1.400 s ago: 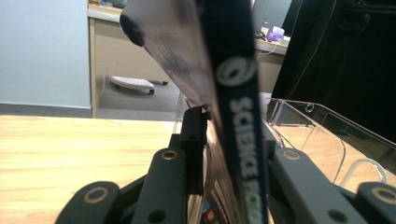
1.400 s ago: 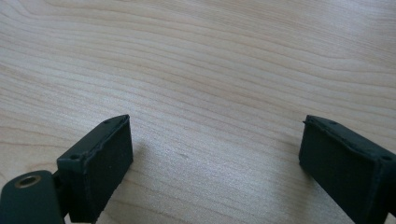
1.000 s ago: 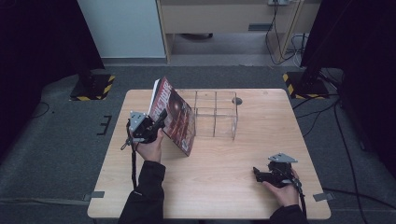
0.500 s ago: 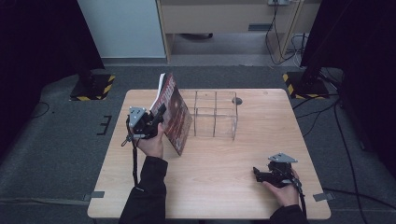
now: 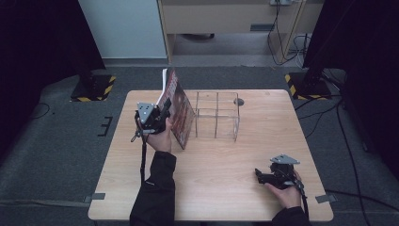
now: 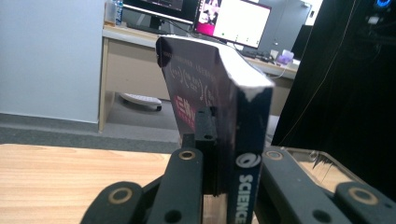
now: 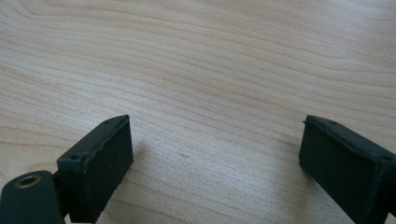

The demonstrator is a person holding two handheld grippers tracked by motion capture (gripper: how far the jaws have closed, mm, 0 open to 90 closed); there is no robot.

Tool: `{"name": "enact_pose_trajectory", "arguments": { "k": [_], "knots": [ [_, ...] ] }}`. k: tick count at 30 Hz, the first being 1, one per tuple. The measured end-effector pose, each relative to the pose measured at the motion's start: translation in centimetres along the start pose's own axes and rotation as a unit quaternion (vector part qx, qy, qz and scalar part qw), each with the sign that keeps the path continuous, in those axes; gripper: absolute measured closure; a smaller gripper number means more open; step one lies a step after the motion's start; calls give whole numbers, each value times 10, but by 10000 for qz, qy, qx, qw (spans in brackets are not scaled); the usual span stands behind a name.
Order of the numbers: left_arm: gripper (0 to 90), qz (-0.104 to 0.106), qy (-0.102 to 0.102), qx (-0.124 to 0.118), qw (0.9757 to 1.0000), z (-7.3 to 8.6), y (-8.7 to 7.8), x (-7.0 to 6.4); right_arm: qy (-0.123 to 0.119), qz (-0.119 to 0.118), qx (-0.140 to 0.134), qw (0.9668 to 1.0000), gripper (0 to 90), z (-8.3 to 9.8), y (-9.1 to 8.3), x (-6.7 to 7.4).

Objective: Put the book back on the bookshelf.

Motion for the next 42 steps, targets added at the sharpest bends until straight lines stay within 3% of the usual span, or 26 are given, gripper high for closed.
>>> {"name": "enact_pose_trajectory", "arguments": {
  "k": [15, 24, 42],
  "knots": [
    [829, -51, 115, -82, 9999, 2, -6, 5, -9, 7, 5, 10000, 99, 0, 0, 0],
    [735, -65, 329, 69, 9994, 2, -10, 10, 0, 5, 12, 10000, 99, 0, 0, 0],
    [820, 231, 115, 93, 9996, -1, -11, 9, 16, 5, 13, 10000, 99, 0, 0, 1]
  ]
}}
Point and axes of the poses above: each handheld gripper's, and its own axes: y roughly forward along the jaws, z roughly out of its underside, x roughly to its left, the point moved 4 cm from there along y, roughly forward along the jaws, and after that the axes turned 1 degree about y, right-handed, at the moved point
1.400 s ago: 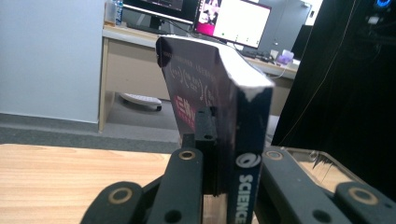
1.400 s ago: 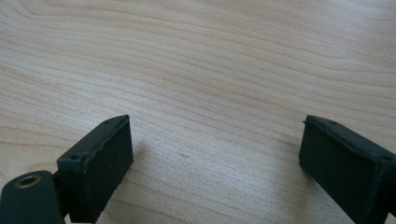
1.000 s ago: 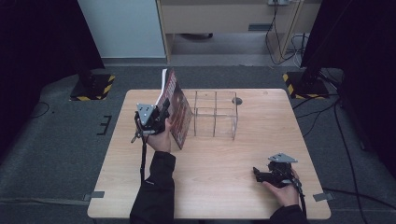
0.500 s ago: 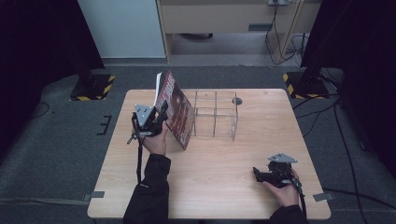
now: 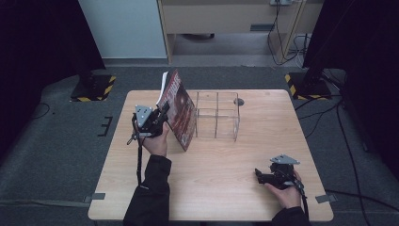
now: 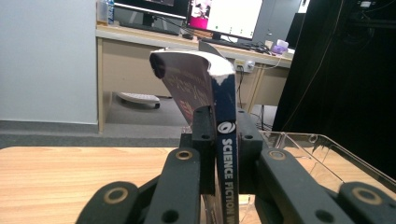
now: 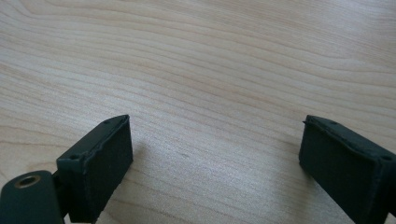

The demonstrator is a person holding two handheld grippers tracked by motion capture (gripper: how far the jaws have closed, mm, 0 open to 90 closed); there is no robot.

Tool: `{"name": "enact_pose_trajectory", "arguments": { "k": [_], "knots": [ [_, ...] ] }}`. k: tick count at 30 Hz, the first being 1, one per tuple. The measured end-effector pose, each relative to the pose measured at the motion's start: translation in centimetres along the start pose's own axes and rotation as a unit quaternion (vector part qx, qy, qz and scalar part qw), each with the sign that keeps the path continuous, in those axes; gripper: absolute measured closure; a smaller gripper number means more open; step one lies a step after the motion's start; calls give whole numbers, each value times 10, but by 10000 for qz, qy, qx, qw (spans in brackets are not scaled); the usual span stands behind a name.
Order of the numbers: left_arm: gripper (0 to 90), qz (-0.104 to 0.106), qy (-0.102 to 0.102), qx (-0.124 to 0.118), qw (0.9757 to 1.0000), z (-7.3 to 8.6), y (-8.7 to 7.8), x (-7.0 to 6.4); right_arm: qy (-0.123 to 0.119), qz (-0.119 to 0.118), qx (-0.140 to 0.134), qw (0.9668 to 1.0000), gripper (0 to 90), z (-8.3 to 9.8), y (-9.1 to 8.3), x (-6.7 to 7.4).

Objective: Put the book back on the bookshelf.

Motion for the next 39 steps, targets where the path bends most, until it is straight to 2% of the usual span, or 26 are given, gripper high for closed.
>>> {"name": "enact_pose_trajectory", "arguments": {
  "k": [2, 6, 10, 22, 23, 27, 29, 35, 39],
  "knots": [
    [828, 57, -105, 22, 9999, 0, -1, 0, 1, 0, 0, 10000, 99, 0, 0, 0],
    [833, -78, 37, -51, 9999, -2, -4, 0, -6, 3, -5, 10000, 99, 0, 0, 0],
    [833, -124, 80, -146, 9998, -1, -7, -1, 4, -1, 1, 10000, 99, 0, 0, 0],
    [831, -186, 172, -201, 9995, 2, -13, 1, -7, 4, -6, 10000, 99, 0, 0, 0],
    [830, -213, 235, -228, 9992, 3, -15, 0, -6, 4, -5, 10000, 99, 0, 0, 0],
    [829, -184, 185, -242, 9994, 4, -18, 1, -7, 4, -5, 10000, 99, 0, 0, 0],
    [822, -203, 223, -245, 9992, 4, -18, 2, -6, 5, -6, 10000, 99, 0, 0, 0],
    [738, -265, 175, -149, 9994, 8, -18, 7, -9, 5, -4, 10000, 99, 0, 0, 0],
    [749, -273, 134, -140, 9994, 10, -18, 10, -7, 5, -3, 10000, 99, 0, 0, 0]
  ]
}}
Point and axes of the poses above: each handheld gripper's, and its own axes: y roughly forward along the jaws, z roughly out of its underside, x roughly to its left, the point moved 4 cm from there along y, roughly forward along the jaws, and after that the axes turned 1 degree about y, right-handed, at the moved point
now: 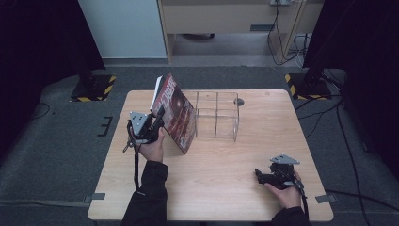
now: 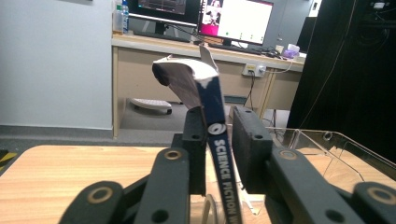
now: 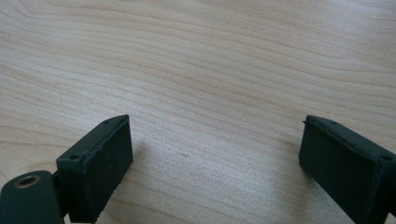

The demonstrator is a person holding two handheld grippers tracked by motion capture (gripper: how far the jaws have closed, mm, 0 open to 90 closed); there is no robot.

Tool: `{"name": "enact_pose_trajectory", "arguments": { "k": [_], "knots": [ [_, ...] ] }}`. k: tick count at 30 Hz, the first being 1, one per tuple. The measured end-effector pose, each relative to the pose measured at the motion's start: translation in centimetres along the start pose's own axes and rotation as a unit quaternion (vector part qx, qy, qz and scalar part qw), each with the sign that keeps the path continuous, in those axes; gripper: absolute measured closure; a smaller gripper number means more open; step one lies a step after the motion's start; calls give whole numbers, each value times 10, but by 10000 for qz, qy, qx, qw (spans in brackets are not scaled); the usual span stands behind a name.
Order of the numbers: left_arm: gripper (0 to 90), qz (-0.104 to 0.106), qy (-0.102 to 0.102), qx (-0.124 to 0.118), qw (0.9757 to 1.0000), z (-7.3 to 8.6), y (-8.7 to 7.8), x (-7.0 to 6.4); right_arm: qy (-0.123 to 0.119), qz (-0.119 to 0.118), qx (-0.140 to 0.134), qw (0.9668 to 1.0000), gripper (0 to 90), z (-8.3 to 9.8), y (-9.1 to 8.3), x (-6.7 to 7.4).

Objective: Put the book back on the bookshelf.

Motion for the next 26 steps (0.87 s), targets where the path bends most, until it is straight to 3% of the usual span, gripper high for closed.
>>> {"name": "enact_pose_trajectory", "arguments": {
  "k": [4, 9, 13, 16, 20, 26],
  "knots": [
    [701, 33, 23, 7, 10000, 0, 0, 0, -3, 1, -1, 10000, 99, 0, 0, 0],
    [502, 243, -46, 72, 9997, -2, -3, -1, -1, 0, -1, 10000, 99, 0, 0, 0],
    [408, 386, -16, 253, 9989, -7, -12, 1, -2, 0, 0, 10000, 99, 0, 0, 0],
    [359, 474, -49, 464, 9978, -8, -21, 6, 11, -4, 5, 10000, 99, 0, 0, 0],
    [323, 661, -111, 541, 9963, -4, -38, 13, 10, -3, 5, 10000, 99, 0, 0, 0],
    [286, 674, -73, 786, 9946, 11, -61, 27, -2, 1, 0, 10000, 99, 0, 0, 0]
  ]
}}
Point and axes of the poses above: each handheld gripper's, and its own axes: y roughly forward along the jaws, z roughly out of its underside, x roughly to its left, the point moved 4 cm from there along y, roughly forward along the jaws, and after that the axes turned 1 degree about y, right-handed, at the moved point
